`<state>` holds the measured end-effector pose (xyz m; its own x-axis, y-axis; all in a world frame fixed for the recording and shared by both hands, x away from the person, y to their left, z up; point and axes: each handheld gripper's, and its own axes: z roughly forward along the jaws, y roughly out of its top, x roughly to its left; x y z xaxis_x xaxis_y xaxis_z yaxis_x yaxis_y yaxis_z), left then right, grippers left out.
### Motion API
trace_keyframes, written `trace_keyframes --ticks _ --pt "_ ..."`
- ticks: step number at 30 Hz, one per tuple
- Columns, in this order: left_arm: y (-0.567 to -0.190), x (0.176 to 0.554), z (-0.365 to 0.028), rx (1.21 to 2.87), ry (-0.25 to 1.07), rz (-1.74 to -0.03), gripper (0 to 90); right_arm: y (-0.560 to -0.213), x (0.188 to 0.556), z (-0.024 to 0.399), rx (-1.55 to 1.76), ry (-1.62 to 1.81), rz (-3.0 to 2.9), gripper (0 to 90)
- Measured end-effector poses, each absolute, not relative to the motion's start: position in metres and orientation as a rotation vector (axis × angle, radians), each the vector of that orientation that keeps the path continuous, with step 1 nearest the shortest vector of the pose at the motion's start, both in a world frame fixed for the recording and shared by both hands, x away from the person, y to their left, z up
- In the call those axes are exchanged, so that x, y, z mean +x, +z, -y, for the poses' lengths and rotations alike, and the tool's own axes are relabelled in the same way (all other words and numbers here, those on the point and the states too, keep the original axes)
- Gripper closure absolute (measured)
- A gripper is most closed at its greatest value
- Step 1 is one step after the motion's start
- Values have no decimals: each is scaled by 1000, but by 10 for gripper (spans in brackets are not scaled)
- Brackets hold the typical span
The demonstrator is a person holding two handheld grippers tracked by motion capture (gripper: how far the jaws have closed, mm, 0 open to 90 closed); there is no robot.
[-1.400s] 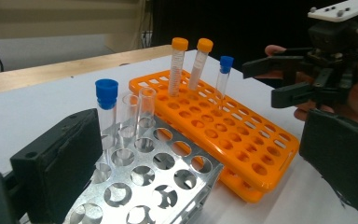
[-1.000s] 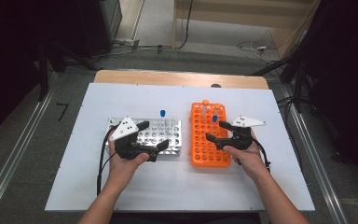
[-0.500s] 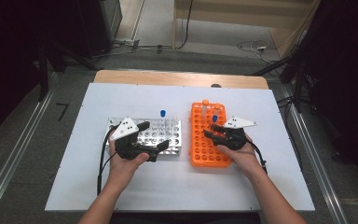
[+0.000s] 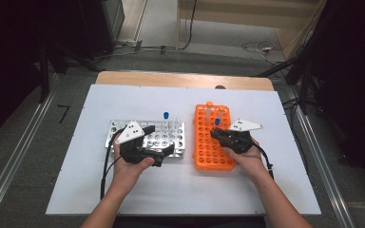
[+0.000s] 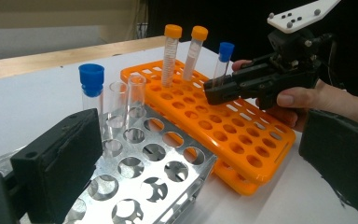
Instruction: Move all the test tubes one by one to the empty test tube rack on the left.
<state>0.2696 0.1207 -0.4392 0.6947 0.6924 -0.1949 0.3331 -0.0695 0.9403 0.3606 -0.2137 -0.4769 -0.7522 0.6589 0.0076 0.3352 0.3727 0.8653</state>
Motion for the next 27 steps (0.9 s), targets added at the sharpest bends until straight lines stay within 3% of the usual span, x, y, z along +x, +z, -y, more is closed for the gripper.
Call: trace_keyframes --ticks 14,27 --pt "-437 266 -116 1666 357 -821 0 -441 337 215 818 1431 -2234 746" --pt "-430 261 -111 1664 348 -784 0 -431 312 192 740 1481 -2300 745"
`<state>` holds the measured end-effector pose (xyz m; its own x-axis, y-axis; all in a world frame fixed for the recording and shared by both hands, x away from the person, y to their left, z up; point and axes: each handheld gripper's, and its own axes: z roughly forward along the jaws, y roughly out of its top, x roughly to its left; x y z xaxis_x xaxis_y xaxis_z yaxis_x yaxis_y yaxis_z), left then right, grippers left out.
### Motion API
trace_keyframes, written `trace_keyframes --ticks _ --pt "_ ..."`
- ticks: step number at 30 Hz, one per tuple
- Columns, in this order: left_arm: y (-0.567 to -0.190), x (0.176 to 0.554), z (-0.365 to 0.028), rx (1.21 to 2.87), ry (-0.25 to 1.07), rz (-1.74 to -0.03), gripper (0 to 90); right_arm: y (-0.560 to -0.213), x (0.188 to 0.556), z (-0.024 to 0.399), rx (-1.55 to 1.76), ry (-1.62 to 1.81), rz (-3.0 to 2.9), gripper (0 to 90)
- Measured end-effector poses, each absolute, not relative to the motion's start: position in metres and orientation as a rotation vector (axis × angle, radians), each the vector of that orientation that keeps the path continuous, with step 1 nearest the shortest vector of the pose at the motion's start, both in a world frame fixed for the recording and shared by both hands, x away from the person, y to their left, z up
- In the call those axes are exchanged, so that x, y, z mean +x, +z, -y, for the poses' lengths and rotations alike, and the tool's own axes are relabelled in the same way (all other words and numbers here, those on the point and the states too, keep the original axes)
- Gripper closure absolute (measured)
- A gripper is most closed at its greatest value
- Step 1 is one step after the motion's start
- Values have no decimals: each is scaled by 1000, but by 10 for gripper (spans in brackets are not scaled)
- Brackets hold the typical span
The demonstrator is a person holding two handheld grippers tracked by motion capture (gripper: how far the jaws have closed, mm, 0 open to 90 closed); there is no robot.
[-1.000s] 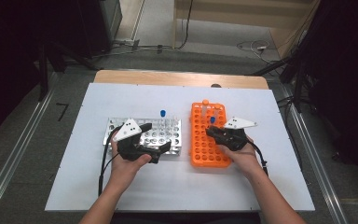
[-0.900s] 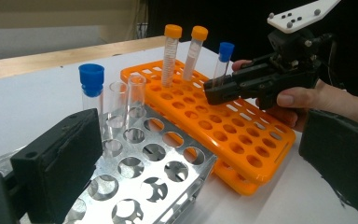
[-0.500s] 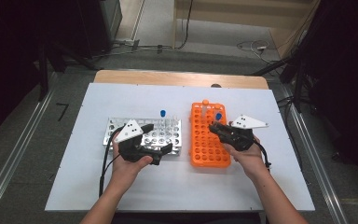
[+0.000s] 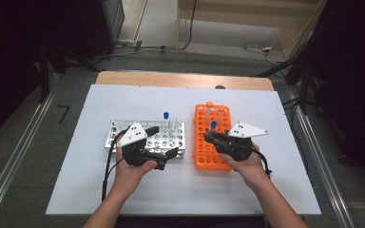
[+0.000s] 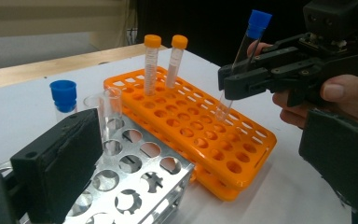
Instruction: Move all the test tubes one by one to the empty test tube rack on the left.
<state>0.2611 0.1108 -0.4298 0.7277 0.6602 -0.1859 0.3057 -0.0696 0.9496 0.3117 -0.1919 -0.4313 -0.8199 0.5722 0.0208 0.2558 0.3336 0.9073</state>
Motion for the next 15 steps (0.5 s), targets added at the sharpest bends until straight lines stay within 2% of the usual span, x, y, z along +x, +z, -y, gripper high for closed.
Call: trace_keyframes --ticks 8,15 --pt "-425 257 -106 1661 323 -749 13 -432 299 174 684 1502 -2356 745" --pt "-422 255 -102 1657 284 -703 123 -434 289 160 638 1511 -2395 745"
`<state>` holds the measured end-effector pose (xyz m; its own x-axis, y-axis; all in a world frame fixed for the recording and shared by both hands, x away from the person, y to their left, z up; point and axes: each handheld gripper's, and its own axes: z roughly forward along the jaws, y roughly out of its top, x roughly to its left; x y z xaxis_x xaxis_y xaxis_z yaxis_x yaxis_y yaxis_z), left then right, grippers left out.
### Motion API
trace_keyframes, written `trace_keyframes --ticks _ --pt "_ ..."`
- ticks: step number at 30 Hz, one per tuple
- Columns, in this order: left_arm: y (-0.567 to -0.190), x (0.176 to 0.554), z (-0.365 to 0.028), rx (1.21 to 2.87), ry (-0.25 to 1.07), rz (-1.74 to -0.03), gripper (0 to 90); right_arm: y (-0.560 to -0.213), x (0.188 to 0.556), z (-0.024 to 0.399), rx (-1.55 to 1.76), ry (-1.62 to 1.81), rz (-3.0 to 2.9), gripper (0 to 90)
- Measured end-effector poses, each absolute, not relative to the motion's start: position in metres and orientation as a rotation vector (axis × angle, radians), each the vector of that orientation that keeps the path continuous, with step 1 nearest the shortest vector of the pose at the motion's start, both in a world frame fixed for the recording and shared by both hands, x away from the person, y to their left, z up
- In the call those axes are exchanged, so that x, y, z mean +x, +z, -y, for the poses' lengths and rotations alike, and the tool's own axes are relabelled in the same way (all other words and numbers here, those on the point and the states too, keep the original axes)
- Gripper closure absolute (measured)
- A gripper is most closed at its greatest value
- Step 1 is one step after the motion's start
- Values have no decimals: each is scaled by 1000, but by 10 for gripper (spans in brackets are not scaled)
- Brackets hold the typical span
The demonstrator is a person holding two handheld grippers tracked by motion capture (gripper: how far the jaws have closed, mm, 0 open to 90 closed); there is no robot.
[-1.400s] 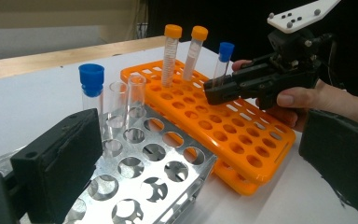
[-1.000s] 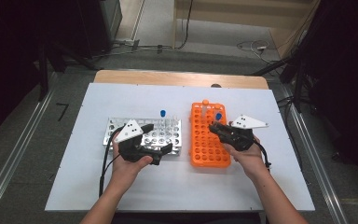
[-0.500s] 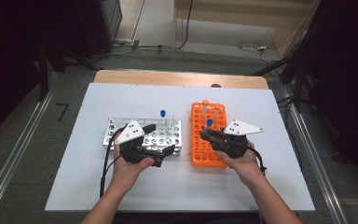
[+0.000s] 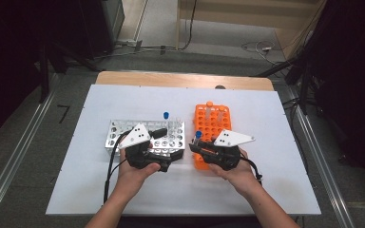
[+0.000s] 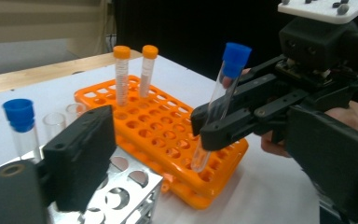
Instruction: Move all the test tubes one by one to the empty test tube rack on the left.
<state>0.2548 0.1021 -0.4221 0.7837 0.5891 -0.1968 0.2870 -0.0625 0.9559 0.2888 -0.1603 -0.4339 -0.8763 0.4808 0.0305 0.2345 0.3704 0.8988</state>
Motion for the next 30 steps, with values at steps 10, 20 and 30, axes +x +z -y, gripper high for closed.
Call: trace_keyframes --ticks 10,20,30 --pt "-422 251 -92 1682 263 -660 424 -436 278 145 593 1518 -2439 745" --pt "-424 251 -86 1703 225 -621 646 -437 270 134 551 1520 -2471 744" --pt "-424 250 -85 1717 255 -619 750 -438 268 132 547 1537 -2483 744"
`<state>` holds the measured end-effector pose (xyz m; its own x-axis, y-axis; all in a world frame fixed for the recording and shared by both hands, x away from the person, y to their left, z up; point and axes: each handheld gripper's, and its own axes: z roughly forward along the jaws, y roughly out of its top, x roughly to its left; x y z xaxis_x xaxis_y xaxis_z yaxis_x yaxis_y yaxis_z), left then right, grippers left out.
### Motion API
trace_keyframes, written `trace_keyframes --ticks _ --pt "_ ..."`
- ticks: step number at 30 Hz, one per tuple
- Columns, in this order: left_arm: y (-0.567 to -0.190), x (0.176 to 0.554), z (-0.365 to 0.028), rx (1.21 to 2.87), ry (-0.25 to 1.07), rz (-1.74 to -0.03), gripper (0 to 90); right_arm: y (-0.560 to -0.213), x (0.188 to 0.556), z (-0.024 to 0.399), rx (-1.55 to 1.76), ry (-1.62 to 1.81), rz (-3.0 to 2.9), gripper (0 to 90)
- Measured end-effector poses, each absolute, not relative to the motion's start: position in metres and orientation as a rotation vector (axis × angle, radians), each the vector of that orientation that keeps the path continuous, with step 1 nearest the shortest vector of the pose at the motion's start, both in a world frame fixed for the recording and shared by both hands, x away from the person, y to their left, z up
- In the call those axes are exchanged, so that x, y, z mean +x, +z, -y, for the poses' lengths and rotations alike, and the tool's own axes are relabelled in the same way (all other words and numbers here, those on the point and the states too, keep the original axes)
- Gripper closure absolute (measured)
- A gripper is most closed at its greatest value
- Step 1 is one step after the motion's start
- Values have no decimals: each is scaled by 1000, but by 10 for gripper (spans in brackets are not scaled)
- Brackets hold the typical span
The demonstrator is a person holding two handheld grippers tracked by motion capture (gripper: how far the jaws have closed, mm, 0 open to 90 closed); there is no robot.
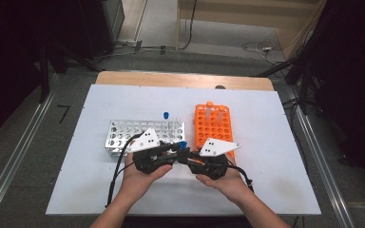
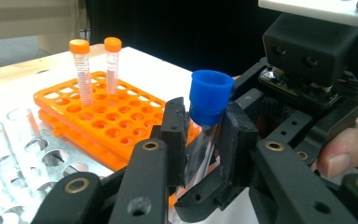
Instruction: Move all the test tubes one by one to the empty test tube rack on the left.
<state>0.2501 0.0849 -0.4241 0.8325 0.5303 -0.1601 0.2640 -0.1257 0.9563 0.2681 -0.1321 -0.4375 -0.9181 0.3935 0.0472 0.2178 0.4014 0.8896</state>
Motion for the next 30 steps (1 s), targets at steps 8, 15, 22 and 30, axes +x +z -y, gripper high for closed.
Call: trace_keyframes --ticks 8,15,22,30 --pt "-423 250 -85 1716 283 -621 770 -438 269 133 560 1547 -2483 738" --pt "-420 251 -91 1697 287 -626 770 -437 270 136 544 1578 -2497 486" --pt "-418 254 -99 1684 304 -644 770 -433 270 147 544 1581 -2469 91" --pt "-414 259 -112 1664 336 -666 771 -429 275 167 607 1596 -2414 12"
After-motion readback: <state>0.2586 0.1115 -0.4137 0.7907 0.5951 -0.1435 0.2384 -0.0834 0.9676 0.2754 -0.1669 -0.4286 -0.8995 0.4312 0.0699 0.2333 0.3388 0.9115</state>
